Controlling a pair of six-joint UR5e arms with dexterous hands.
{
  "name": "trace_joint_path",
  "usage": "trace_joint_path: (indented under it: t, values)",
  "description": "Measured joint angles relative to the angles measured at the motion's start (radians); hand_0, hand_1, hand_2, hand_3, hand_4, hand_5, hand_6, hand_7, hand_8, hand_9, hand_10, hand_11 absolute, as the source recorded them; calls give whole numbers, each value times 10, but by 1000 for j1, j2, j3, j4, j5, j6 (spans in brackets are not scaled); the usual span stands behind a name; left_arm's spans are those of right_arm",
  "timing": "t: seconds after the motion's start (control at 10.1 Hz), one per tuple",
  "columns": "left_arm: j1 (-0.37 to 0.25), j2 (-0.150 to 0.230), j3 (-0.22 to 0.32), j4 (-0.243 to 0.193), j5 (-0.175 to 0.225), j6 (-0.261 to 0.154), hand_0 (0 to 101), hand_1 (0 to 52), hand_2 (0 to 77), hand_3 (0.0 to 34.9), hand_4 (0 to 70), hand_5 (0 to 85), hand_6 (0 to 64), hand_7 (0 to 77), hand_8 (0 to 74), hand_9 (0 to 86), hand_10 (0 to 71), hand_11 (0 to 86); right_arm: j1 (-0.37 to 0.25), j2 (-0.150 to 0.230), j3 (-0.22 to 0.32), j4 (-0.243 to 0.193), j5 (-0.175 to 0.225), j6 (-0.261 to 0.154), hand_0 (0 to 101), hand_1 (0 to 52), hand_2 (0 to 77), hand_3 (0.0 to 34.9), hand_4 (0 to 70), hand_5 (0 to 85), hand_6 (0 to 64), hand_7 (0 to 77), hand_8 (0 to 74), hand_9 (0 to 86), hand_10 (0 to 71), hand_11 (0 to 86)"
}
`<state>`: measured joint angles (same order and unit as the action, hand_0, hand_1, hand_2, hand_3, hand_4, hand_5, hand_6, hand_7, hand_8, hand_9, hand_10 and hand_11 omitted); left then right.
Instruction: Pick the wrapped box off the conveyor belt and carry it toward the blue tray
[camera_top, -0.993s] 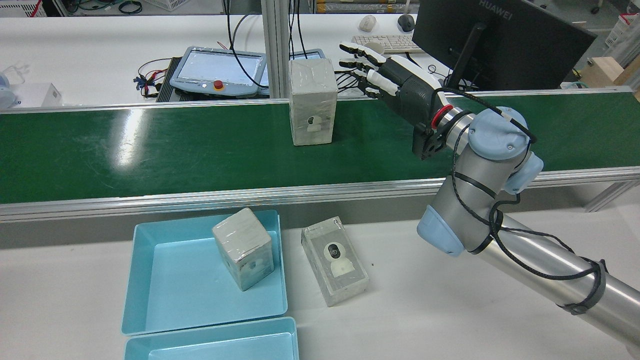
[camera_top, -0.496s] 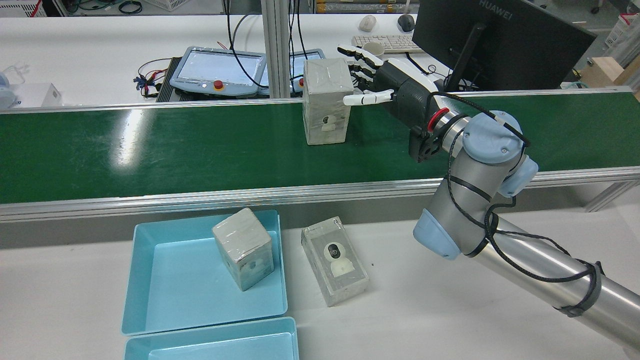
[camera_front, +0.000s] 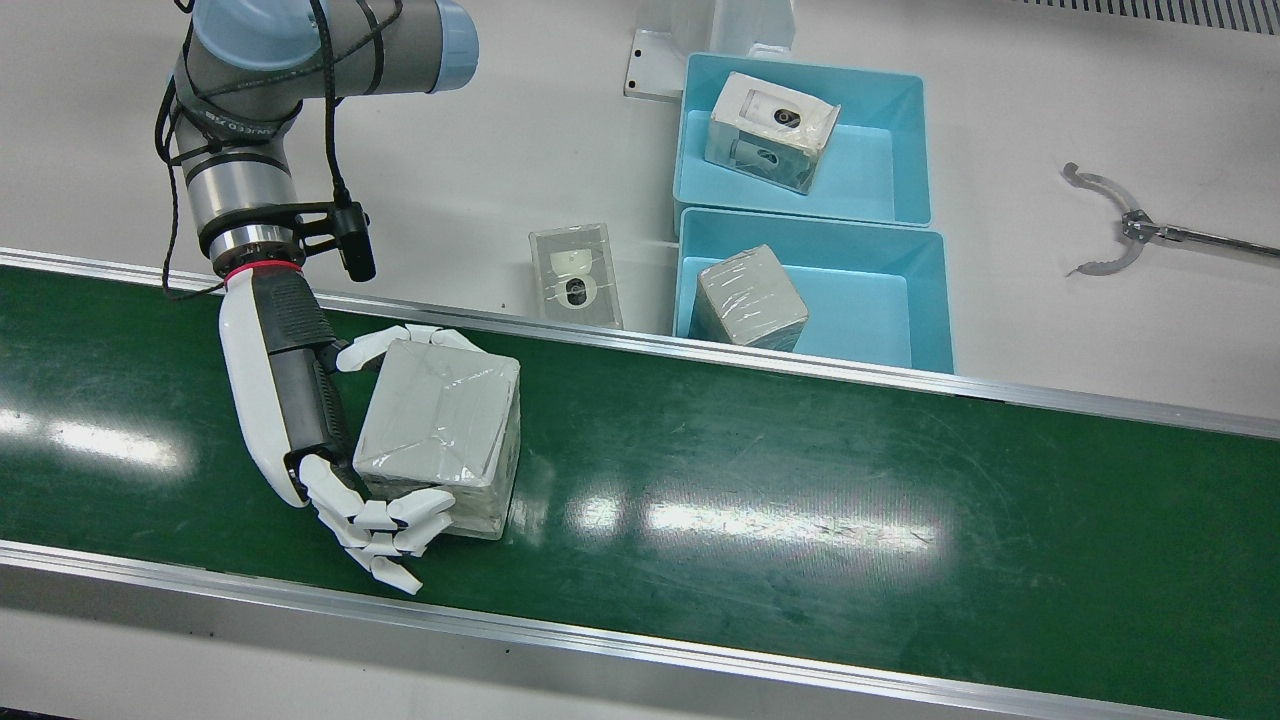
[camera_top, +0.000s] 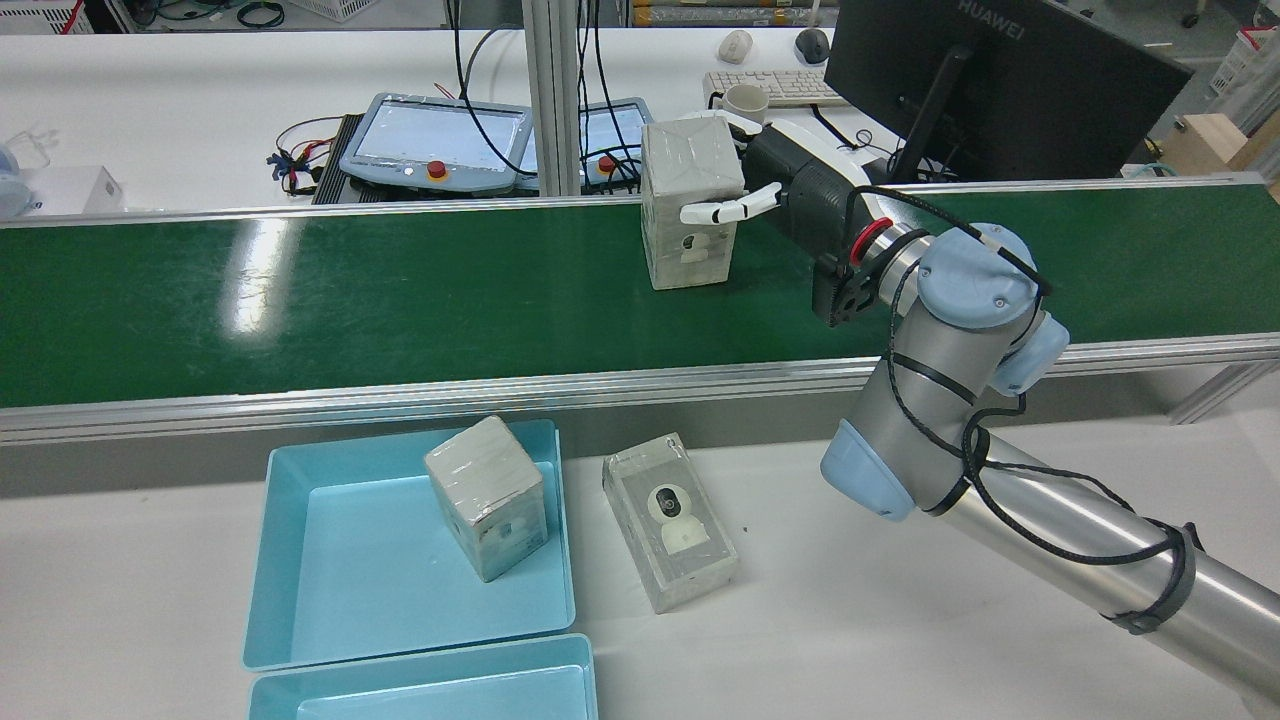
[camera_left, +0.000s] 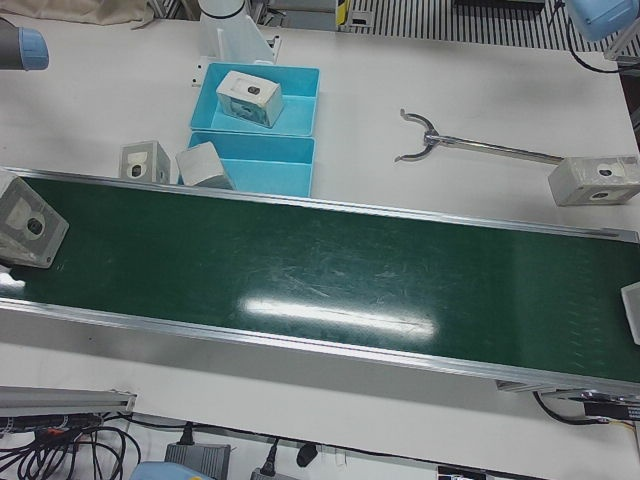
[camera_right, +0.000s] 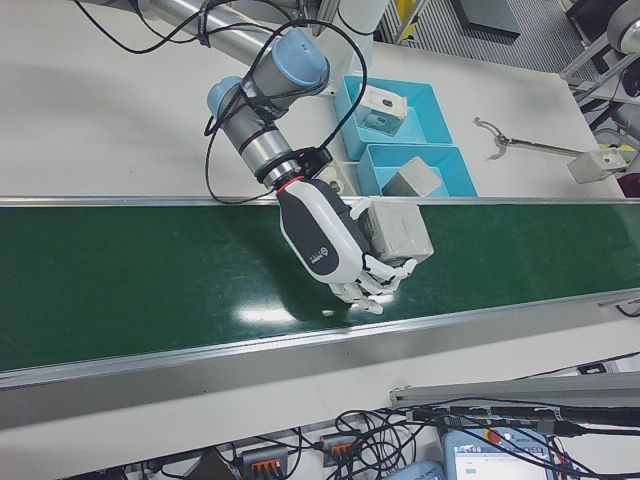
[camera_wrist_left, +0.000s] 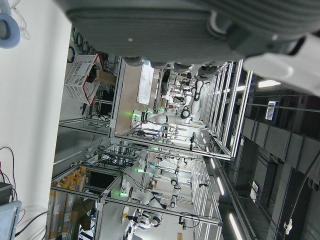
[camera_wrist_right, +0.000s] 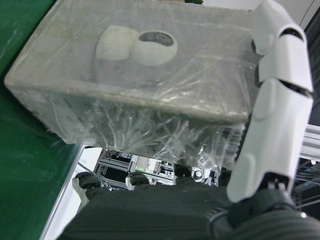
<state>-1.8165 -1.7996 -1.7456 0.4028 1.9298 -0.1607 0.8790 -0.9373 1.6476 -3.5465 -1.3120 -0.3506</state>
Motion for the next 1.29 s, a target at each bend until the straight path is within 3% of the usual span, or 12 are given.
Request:
trace_joint_path:
  t: [0.1,0.2,0.3,0.6,0.89,0.99,1.09,1.19,1.29]
  values:
    - [0,0,0,0,0,0,0,0,5,0,5,5,0,5,5,0,5,0,1,0,2,0,4,14,449,71,305,305,229,376,93,420,71,196,191,267]
    - [0,0,0,0,0,0,0,0,5,0,5,5,0,5,5,0,5,0,9,1,11,0,6,28,450,71,316,307,229,387,82,382,71,169,196,284]
    - [0,0,0,0,0,0,0,0,11,0,5,5,0,5,5,0,5,0,22,3,29,2,8,37,437,76,322,304,180,420,71,333,55,147,202,300]
    - [0,0,0,0,0,0,0,0,5,0,0,5,0,5,5,0,0,0,8,11,148,27,51,37,433,76,322,303,175,420,65,316,44,147,202,300]
    - [0,0,0,0,0,0,0,0,5,0,0,5,0,5,5,0,5,0,-139,13,300,29,178,14,458,76,327,287,169,431,131,442,71,169,191,278]
    - [0,0,0,0,0,0,0,0,5,0,0,5,0,5,0,5,0,0,-205,20,339,27,224,-3,458,76,327,287,169,431,131,442,71,169,191,278]
    - [0,0,0,0,0,0,0,0,5,0,5,5,0,5,5,5,5,0,-256,36,368,22,256,-34,458,76,327,260,169,431,147,491,109,224,191,295]
    - [0,0,0,0,0,0,0,0,5,0,5,5,0,5,5,5,5,0,-291,55,391,7,270,-75,458,76,327,260,169,431,147,491,109,224,191,295]
    - [0,0,0,0,0,0,0,0,5,0,0,5,0,5,5,0,0,0,-311,74,405,-25,269,-107,467,71,338,202,169,431,164,535,120,240,245,365]
